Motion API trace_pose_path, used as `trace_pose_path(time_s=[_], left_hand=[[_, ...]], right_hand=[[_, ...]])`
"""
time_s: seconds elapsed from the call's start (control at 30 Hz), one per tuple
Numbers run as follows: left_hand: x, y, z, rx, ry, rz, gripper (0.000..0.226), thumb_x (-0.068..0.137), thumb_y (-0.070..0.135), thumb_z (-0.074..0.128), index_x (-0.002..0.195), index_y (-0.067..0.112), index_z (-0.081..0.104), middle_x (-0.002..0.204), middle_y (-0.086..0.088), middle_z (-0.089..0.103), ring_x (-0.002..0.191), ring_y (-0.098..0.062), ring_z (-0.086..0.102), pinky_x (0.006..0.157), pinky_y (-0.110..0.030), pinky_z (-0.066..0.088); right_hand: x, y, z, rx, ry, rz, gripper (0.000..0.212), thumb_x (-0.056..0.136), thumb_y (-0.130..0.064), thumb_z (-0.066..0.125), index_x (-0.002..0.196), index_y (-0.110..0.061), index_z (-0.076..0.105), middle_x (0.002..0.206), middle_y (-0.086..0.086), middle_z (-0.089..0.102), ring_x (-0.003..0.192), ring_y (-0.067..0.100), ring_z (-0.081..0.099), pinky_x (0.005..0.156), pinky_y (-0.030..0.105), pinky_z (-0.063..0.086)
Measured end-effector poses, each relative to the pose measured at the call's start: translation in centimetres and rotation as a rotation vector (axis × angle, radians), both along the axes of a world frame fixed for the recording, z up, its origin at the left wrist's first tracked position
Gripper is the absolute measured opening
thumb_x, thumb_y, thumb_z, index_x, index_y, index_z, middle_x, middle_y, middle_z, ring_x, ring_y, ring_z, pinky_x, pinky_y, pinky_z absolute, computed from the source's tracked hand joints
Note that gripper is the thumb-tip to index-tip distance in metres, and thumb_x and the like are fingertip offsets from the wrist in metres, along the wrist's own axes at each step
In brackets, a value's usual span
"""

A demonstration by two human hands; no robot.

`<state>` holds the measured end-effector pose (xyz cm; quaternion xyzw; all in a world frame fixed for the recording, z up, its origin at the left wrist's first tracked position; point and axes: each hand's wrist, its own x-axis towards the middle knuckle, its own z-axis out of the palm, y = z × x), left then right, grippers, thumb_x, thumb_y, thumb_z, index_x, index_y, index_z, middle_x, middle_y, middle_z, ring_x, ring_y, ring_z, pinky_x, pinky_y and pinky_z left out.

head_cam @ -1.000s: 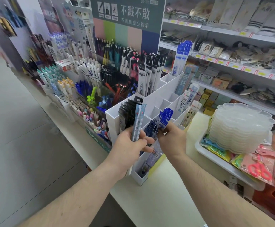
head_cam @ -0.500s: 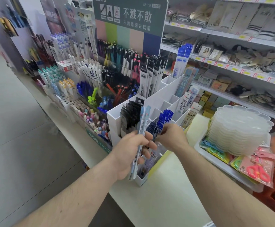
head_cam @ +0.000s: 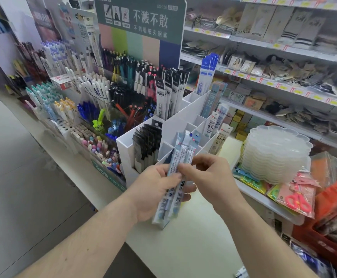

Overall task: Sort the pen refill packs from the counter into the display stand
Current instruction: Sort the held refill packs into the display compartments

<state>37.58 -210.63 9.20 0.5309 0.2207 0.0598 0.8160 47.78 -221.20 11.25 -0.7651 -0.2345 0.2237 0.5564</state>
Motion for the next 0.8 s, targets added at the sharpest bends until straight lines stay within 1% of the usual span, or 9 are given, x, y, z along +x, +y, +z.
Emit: trace_pose_path(time_s=[0.1, 0.23, 0.3, 0.43, 0.5, 0.57, 0.67, 0.73, 0.8], left_hand=[[0.3, 0.1, -0.4, -0.047, 0.007, 0.069, 0.026, 0.092, 0.010, 0.057, 0.116, 0.006, 0.068, 0.107, -0.021, 0.072, 0.094, -0.033, 0.070, 0.089, -0.050, 0.054], [0.5, -0.2, -0.6, -0.044, 0.013, 0.112, 0.027, 0.090, 0.010, 0.060, 0.115, 0.005, 0.069, 0.109, -0.020, 0.073, 0.098, -0.034, 0.070, 0.091, -0.052, 0.054], [0.5, -0.5, -0.6, -0.003, 0.010, 0.116, 0.023, 0.092, 0.009, 0.059, 0.112, 0.006, 0.071, 0.108, -0.020, 0.073, 0.099, -0.035, 0.069, 0.092, -0.053, 0.054], [0.5, -1.0, -0.5, 0.072, 0.021, 0.123, 0.019, 0.095, 0.009, 0.058, 0.108, 0.008, 0.072, 0.101, -0.021, 0.073, 0.089, -0.031, 0.070, 0.083, -0.045, 0.057], [0.3, -1.1, -0.5, 0.099, 0.030, 0.112, 0.021, 0.096, 0.012, 0.057, 0.110, 0.005, 0.070, 0.103, -0.024, 0.072, 0.090, -0.033, 0.070, 0.085, -0.046, 0.057], [0.2, -1.1, -0.4, 0.109, 0.032, 0.084, 0.025, 0.098, 0.015, 0.055, 0.113, 0.002, 0.068, 0.105, -0.027, 0.071, 0.092, -0.035, 0.069, 0.088, -0.050, 0.057], [0.1, -1.3, 0.0, 0.113, 0.062, 0.067, 0.027, 0.103, 0.017, 0.048, 0.114, 0.001, 0.066, 0.106, -0.025, 0.071, 0.090, -0.032, 0.070, 0.082, -0.044, 0.060], [0.0, -1.5, -0.1, 0.182, 0.085, 0.060, 0.024, 0.103, 0.015, 0.047, 0.114, 0.005, 0.066, 0.105, -0.021, 0.073, 0.093, -0.029, 0.071, 0.083, -0.043, 0.060], [0.0, -1.6, -0.3, 0.281, 0.105, 0.059, 0.022, 0.103, 0.012, 0.048, 0.112, 0.010, 0.067, 0.103, -0.015, 0.075, 0.099, -0.029, 0.071, 0.090, -0.045, 0.057]], right_hand=[[0.4, -0.7, -0.2, 0.088, 0.080, -0.036, 0.007, 0.086, -0.009, 0.072, 0.081, -0.005, 0.074, 0.067, 0.012, 0.062, 0.057, 0.009, 0.048, 0.051, 0.018, 0.041], [0.7, -1.4, -0.5, 0.216, 0.245, -0.041, 0.016, 0.092, -0.002, 0.063, 0.094, 0.014, 0.063, 0.062, -0.001, 0.054, 0.048, 0.003, 0.041, 0.048, 0.015, 0.035], [0.3, -1.3, -0.4, 0.256, 0.299, -0.031, 0.014, 0.094, -0.001, 0.060, 0.095, 0.013, 0.063, 0.062, 0.000, 0.055, 0.046, 0.003, 0.043, 0.046, 0.015, 0.036], [-0.3, -1.0, -0.3, 0.304, 0.360, -0.033, 0.012, 0.092, 0.001, 0.064, 0.103, 0.005, 0.061, 0.075, 0.015, 0.052, 0.045, 0.008, 0.045, 0.043, 0.019, 0.039], [-0.4, -1.1, -0.5, 0.307, 0.369, -0.036, 0.018, 0.091, 0.001, 0.065, 0.109, 0.001, 0.062, 0.073, 0.016, 0.052, 0.045, 0.010, 0.045, 0.043, 0.021, 0.041], [-0.4, -1.3, -0.5, 0.282, 0.344, 0.000, 0.010, 0.093, -0.001, 0.063, 0.101, 0.000, 0.069, 0.070, 0.014, 0.059, 0.047, 0.011, 0.047, 0.045, 0.023, 0.041], [-0.5, -1.5, -0.7, 0.273, 0.328, 0.011, 0.013, 0.094, -0.001, 0.062, 0.090, -0.002, 0.073, 0.067, 0.007, 0.066, 0.046, 0.008, 0.046, 0.045, 0.020, 0.038], [-0.5, -1.5, -0.8, 0.270, 0.313, 0.013, 0.011, 0.093, 0.001, 0.062, 0.094, -0.002, 0.073, 0.069, 0.008, 0.067, 0.047, 0.006, 0.049, 0.045, 0.018, 0.038], [-0.6, -1.5, -1.1, 0.276, 0.316, 0.003, 0.013, 0.092, 0.003, 0.063, 0.102, -0.001, 0.070, 0.069, 0.011, 0.060, 0.046, 0.005, 0.050, 0.044, 0.017, 0.039]])
